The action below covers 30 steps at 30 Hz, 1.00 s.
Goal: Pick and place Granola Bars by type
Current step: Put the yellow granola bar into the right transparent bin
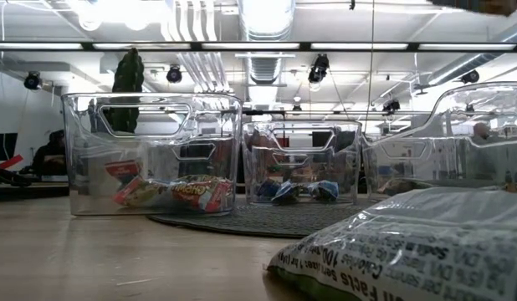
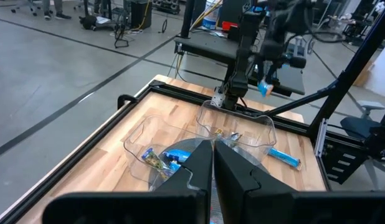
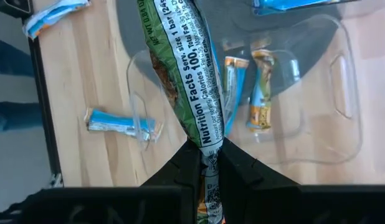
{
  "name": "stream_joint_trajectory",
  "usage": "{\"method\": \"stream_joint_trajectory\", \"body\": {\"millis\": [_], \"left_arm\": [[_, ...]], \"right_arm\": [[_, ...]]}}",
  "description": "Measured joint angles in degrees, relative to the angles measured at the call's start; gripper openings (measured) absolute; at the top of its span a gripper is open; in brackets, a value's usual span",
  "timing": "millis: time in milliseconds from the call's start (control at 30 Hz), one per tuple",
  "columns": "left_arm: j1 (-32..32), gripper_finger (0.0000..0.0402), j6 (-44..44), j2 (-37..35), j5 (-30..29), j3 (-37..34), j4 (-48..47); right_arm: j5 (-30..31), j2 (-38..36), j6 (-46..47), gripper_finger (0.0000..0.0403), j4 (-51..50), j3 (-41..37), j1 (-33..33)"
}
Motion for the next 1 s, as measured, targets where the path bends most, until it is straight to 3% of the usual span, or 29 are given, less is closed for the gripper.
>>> {"method": "stream_joint_trajectory", "body": {"millis": [333,600,833,1000], "left_arm": [[0.0,0.0000,-0.1,0.0,0.0,0.0,0.0],[0.0,0.0000,-0.2,0.0,0.0,0.0,0.0],[0.0,0.0000,-0.5,0.0,0.0,0.0,0.0],[0.0,0.0000,-0.5,0.0,0.0,0.0,0.0]], "right_arm": [[-1.4,-2.7,4.8,0.0028,8.7,-13.8,-0.6],[-7.1,-1.5,6.9,0.0028,18.7,-22.8,-0.6],[-7.3,0.1,7.2,0.0031,20.8,-26.1,-0.6],[-7.3,0.9,5.9,0.0054,21.8,-26.4,-0.6]]}}
